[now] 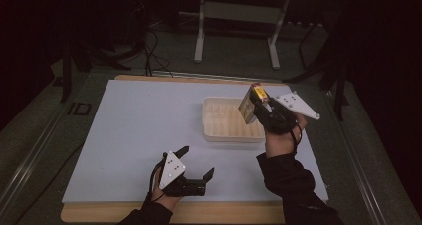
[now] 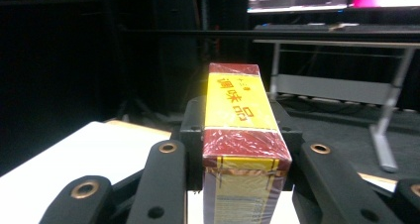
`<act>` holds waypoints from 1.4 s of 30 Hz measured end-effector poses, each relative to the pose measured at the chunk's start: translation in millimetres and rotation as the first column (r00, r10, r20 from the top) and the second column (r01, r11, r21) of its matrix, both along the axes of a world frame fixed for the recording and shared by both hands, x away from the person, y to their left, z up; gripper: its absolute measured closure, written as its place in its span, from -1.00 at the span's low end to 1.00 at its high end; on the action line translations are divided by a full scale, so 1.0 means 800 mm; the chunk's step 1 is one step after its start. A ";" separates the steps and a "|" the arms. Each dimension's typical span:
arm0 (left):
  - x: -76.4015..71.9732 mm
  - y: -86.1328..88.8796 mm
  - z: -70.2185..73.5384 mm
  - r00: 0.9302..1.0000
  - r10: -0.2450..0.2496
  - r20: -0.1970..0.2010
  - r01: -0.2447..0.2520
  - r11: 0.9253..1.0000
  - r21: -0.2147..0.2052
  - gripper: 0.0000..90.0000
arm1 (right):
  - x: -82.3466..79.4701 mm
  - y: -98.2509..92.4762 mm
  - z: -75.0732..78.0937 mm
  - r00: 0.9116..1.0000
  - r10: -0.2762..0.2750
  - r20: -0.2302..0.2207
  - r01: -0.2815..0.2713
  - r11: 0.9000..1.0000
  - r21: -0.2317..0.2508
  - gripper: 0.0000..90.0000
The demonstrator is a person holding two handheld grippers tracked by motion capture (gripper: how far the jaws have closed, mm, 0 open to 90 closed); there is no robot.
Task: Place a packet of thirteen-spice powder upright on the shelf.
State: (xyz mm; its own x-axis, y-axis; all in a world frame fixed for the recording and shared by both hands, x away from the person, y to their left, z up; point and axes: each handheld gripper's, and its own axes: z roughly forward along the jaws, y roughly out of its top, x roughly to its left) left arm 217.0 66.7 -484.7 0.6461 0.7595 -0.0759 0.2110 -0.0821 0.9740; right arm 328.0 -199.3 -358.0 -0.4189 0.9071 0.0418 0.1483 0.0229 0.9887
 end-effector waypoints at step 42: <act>0.003 -0.001 -0.007 1.000 0.005 -0.009 -0.004 1.000 0.020 -0.96 | 0.077 -0.003 -0.116 0.964 -0.232 -0.133 0.236 0.971 0.019 0.51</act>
